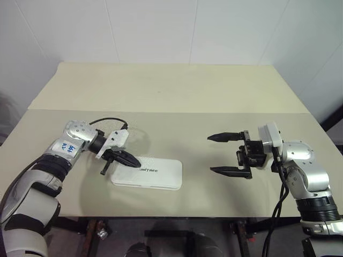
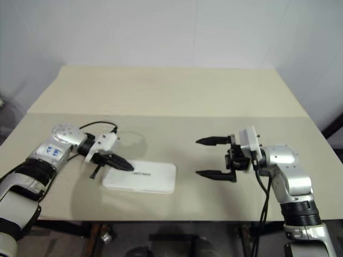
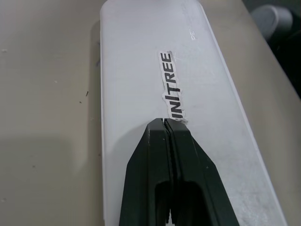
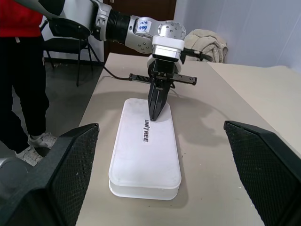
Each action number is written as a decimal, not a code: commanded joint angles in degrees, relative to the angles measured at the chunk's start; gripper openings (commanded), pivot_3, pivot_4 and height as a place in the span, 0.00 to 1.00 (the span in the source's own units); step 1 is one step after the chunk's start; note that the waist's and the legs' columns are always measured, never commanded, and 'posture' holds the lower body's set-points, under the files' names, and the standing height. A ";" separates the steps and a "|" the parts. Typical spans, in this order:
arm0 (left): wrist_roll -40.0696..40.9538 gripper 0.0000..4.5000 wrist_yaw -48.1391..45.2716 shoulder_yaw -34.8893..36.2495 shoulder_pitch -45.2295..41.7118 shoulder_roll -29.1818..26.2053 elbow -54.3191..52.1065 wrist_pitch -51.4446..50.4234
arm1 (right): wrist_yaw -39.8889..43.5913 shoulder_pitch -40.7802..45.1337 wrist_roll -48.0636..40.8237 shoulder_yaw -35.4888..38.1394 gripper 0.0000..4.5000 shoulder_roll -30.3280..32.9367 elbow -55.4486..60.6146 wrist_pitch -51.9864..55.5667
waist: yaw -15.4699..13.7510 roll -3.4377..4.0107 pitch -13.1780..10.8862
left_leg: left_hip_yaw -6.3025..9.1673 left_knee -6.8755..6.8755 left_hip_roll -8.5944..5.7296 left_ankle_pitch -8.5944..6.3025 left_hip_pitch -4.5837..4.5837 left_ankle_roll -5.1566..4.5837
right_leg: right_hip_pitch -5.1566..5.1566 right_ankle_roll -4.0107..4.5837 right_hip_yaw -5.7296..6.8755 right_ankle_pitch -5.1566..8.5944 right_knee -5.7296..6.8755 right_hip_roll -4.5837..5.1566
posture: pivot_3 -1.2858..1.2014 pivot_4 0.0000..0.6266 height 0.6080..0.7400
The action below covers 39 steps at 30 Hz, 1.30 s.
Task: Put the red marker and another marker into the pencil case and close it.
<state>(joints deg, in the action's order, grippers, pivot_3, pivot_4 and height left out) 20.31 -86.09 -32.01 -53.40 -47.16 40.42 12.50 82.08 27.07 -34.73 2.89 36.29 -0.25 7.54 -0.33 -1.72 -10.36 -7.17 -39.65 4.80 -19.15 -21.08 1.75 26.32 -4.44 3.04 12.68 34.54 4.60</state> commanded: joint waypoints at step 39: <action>12.76 0.99 5.98 45.74 35.49 1.41 -31.89 -17.40 | 4.82 11.67 4.88 0.24 1.00 -0.76 -14.48 -6.88 | 0.64 0.27 -0.11 | -0.12 0.07 0.09 -0.19 0.01 -0.12 | -0.03 -0.01 0.03 -0.07 -0.05 -0.01 | 0.52 0.24 1.00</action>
<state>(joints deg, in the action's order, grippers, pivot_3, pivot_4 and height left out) 31.40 -78.74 11.54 -18.71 -44.56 9.26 -5.21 85.50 37.55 -29.57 2.20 34.82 -14.62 1.54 0.32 -1.45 -10.48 -7.32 -39.58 4.89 -19.33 -21.15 1.65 26.38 -4.45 3.06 12.61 34.50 4.59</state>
